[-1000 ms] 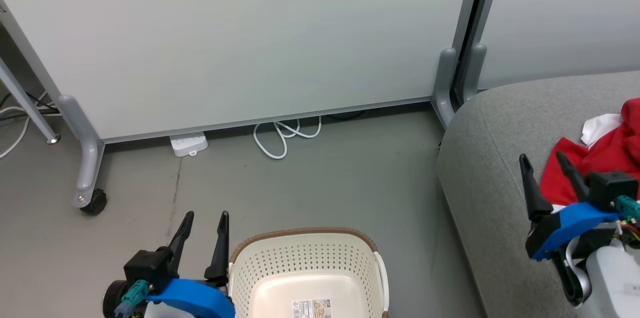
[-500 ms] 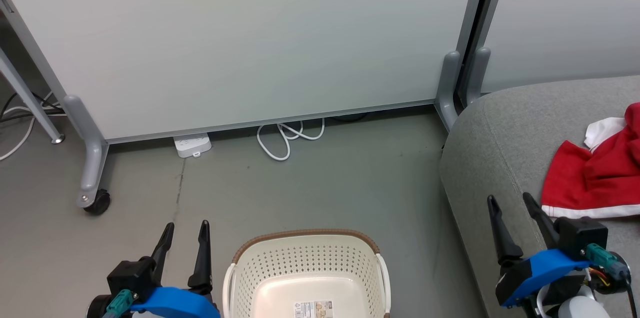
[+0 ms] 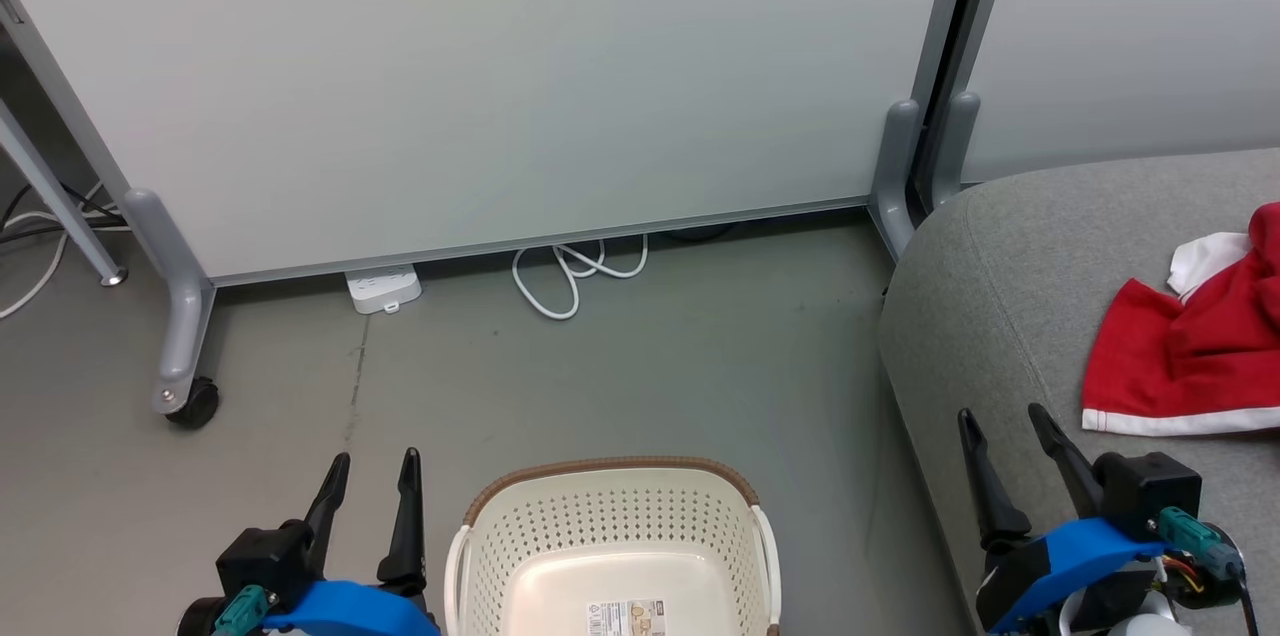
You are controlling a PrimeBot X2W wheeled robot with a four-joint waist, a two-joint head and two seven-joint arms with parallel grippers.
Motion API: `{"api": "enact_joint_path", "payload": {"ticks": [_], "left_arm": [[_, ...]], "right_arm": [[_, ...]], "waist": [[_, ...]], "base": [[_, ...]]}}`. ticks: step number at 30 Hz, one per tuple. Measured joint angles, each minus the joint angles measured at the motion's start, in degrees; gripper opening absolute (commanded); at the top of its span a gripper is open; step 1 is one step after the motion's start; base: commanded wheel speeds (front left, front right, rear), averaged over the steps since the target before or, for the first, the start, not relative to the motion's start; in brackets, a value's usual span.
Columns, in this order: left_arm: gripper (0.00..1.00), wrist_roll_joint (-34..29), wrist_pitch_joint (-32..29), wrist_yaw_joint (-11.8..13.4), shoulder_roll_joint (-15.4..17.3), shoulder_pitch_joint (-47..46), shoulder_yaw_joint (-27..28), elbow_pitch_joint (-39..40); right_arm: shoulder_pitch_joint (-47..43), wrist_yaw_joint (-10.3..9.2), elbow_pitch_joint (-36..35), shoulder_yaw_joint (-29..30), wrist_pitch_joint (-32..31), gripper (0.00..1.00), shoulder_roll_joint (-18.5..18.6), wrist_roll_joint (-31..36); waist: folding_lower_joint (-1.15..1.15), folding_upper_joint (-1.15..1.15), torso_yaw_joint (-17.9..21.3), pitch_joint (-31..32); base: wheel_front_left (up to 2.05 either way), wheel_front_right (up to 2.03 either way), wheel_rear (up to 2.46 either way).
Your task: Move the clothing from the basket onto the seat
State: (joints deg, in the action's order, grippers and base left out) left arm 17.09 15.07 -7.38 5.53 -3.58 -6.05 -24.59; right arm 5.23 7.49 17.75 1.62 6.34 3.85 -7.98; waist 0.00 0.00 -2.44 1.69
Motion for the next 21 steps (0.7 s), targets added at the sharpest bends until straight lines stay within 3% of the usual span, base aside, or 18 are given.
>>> {"api": "enact_joint_path", "payload": {"ticks": [12, 13, 21], "left_arm": [[1.0, 0.6, 0.0, 0.0, 0.1, 0.0, -0.6, -0.8], [0.0, 0.6, 0.0, 0.0, -0.1, 0.1, -0.6, -1.2], [0.0, 0.7, -0.4, 0.0, -0.7, 3.8, -0.6, -5.0]], "right_arm": [[-0.5, 0.0, -0.1, -0.2, -0.3, 1.0, -0.5, -0.2], [-0.6, 0.0, 0.3, -0.2, -0.3, 0.0, -0.5, -0.2], [-2.9, 0.0, 4.5, -0.2, -0.7, 0.0, -0.7, -0.3]], "waist": [[0.0, 0.0, -0.2, -0.1], [0.01, 0.0, -0.2, -0.1], [0.01, 0.0, -0.2, -0.1]], "base": [[0.0, 0.0, 0.0], [0.0, 0.0, 0.0], [0.0, 0.0, 0.0]]}}
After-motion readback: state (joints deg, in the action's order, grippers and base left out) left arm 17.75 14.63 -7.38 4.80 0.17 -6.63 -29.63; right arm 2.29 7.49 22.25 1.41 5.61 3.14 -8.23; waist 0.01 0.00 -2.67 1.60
